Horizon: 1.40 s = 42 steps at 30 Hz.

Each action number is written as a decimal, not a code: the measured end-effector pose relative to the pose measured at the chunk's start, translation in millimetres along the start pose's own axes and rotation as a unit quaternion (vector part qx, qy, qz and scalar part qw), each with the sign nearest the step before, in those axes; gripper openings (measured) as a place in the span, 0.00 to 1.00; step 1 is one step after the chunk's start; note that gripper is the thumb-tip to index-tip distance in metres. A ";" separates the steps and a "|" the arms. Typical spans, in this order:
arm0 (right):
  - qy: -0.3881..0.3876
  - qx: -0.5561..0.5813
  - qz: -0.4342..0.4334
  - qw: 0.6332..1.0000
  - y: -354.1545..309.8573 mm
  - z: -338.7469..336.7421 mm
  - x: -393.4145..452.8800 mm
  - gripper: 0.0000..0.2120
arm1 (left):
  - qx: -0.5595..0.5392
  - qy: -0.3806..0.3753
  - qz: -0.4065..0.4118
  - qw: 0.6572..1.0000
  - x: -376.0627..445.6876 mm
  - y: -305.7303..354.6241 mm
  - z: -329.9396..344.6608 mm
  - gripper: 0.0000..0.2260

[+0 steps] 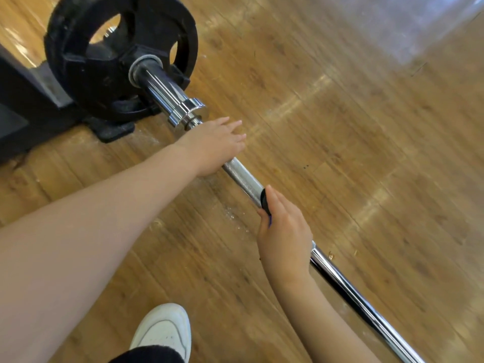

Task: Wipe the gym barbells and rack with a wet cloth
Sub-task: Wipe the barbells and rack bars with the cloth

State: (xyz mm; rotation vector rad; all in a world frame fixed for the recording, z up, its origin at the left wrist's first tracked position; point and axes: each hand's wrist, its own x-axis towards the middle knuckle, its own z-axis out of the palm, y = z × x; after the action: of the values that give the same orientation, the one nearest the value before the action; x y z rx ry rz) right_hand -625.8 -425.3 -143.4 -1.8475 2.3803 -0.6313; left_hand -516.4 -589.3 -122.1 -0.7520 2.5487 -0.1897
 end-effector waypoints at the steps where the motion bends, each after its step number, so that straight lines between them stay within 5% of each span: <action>1: -0.005 -0.002 0.006 1.000 3.0 -2.3 -3.0 0.25 | -0.002 0.009 -0.010 1.000 -1.7 2.0 0.9 0.28; 4: 0.019 0.012 0.007 1.000 -4.6 -8.4 4.6 0.17 | -0.028 0.046 -0.066 0.996 -10.1 9.5 6.6 0.27; 9: -0.013 0.054 -0.018 0.998 -36.5 8.3 28.7 0.19 | 0.002 0.213 -0.047 0.976 -14.1 20.1 26.8 0.21; 14: -0.029 0.006 -0.038 0.999 -7.7 0.1 1.5 0.22 | 0.006 0.176 -0.050 0.983 -14.1 22.2 13.5 0.22; 22: -0.006 -0.016 0.014 1.000 36.7 -24.4 -38.3 0.18 | -0.017 -0.005 -0.006 1.000 -2.8 12.7 -9.1 0.28; 25: 0.027 0.031 0.053 0.998 16.3 -24.8 -29.4 0.17 | -0.026 0.023 -0.022 0.999 -9.5 14.1 -5.4 0.30; 28: 0.043 0.084 -0.007 0.996 -21.9 -5.5 1.6 0.17 | -0.069 0.101 -0.095 0.988 -24.6 15.4 11.7 0.28; 32: 0.004 0.063 -0.047 0.997 -63.1 40.2 51.2 0.19 | -0.074 0.222 -0.094 0.968 -35.8 3.2 32.1 0.24; 42: 0.009 -0.009 -0.079 0.997 -12.1 20.7 9.4 0.19 | -0.033 0.176 -0.113 0.977 -24.8 -2.9 29.0 0.26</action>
State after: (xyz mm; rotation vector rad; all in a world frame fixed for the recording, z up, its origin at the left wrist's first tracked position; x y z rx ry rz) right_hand -611.3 -442.2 -156.2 -2.0612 2.2731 -0.6450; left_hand -482.9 -578.3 -136.9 -1.1229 2.8049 -0.3419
